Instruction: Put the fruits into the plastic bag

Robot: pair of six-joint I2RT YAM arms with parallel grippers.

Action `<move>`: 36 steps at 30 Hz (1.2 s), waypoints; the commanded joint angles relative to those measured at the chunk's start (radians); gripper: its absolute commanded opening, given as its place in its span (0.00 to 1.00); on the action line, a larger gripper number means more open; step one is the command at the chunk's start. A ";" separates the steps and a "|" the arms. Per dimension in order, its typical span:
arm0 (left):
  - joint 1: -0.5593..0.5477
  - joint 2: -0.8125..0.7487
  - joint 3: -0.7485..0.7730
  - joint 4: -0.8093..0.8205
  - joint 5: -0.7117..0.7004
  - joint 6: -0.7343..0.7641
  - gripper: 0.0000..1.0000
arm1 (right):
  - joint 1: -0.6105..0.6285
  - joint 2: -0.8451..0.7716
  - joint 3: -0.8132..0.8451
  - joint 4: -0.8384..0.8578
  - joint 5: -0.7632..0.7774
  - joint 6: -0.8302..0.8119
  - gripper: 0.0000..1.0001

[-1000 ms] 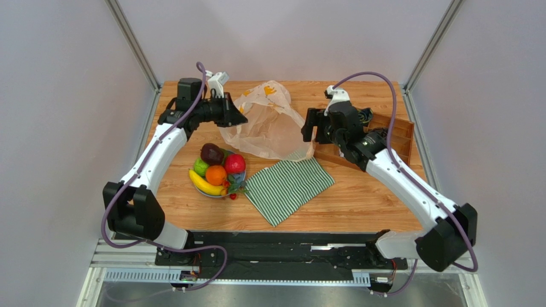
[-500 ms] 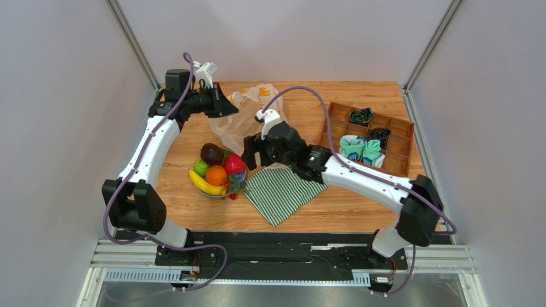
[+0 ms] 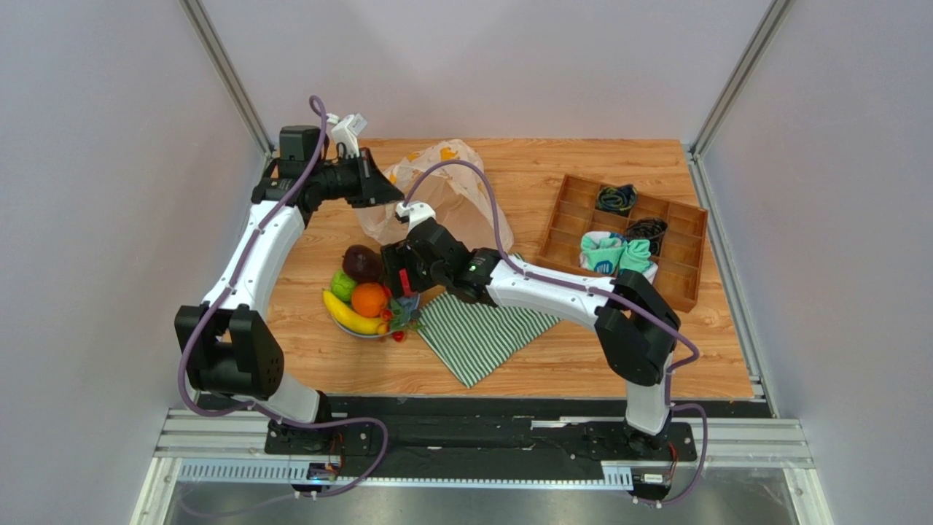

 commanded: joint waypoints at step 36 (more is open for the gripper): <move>0.018 -0.057 -0.030 0.043 0.057 -0.012 0.00 | -0.050 0.229 0.152 0.011 -0.023 0.097 0.78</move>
